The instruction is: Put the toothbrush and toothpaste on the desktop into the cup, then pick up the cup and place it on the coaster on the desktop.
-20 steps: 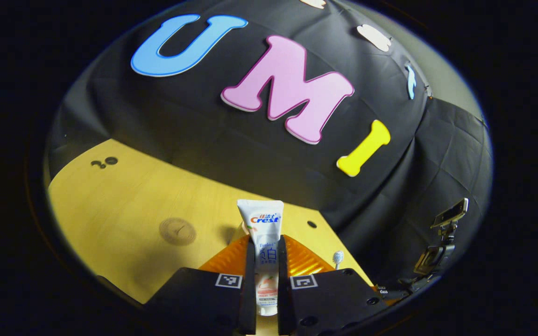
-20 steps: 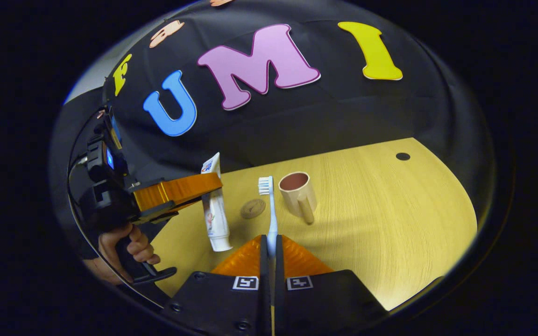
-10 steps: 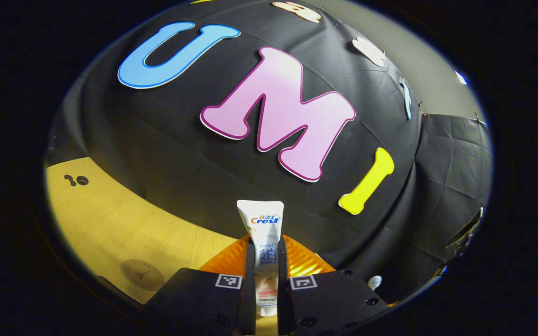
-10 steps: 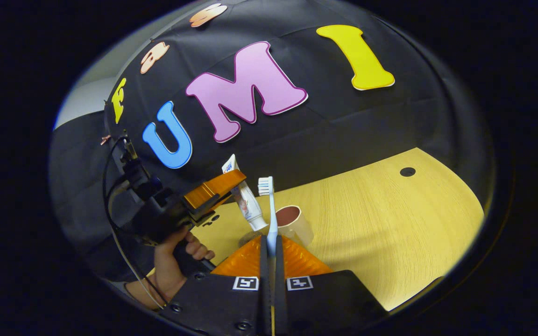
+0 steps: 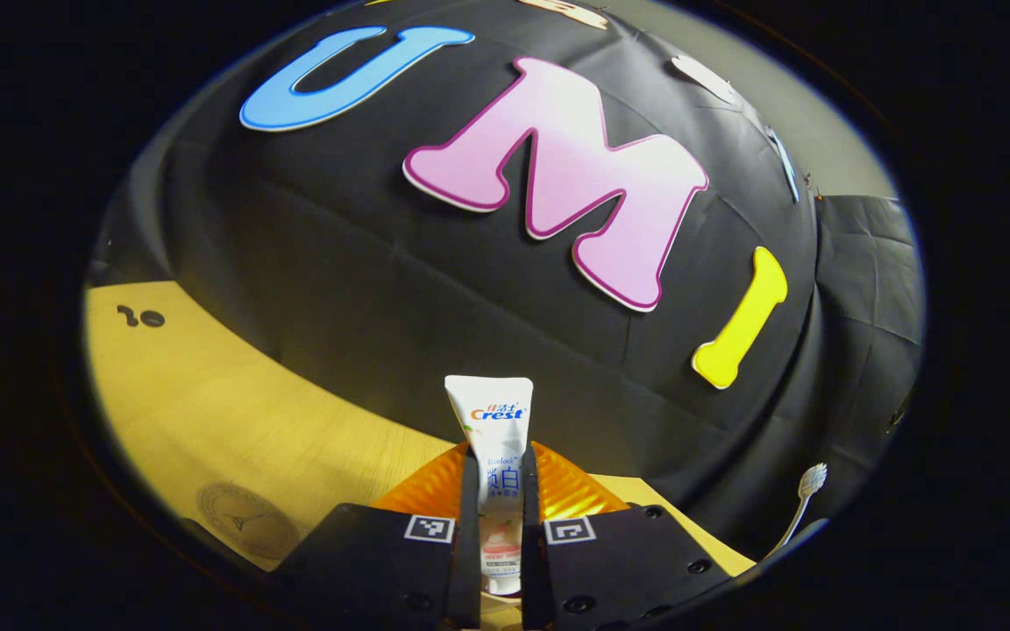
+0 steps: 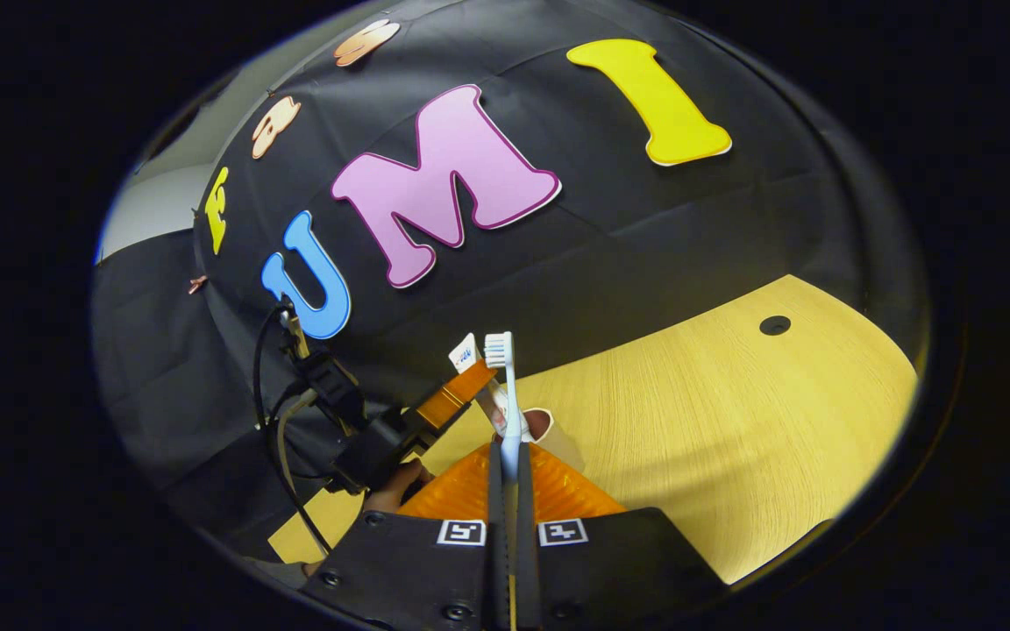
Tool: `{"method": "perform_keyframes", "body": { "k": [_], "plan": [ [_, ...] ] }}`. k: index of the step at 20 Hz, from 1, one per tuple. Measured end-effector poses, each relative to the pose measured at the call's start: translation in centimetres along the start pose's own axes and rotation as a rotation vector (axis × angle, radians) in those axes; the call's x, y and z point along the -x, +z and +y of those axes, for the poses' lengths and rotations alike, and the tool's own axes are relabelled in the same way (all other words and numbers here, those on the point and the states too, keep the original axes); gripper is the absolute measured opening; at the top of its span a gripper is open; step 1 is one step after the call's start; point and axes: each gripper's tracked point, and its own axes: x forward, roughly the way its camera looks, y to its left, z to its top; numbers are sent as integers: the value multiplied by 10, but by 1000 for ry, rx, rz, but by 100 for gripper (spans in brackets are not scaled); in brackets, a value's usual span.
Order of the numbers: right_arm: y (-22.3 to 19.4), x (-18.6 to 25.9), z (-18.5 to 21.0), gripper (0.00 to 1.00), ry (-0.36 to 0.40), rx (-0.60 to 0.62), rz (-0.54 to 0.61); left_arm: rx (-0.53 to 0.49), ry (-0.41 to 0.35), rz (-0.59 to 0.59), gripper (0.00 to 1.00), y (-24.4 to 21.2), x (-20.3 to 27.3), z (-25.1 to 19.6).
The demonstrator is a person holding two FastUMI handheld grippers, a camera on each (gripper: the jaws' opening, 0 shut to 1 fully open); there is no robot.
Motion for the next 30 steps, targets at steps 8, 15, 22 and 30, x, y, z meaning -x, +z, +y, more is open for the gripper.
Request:
{"method": "perform_keyframes", "body": {
  "k": [8, 15, 22, 30],
  "plan": [
    [24, -21, -15, 7, -7, -54, -68, 52, 6, 41, 28, -26, 5, 10],
    [56, -55, -5, 7, 16, -38, -145, 112, -38, 61, 37, -38, 13, 3],
    [66, -95, -4, 7, 22, -103, -195, 184, -45, 47, 49, -29, 26, 9],
    [55, -138, -18, 7, -17, -128, -206, 124, -61, 37, 53, -11, 52, 5]
  ]
}}
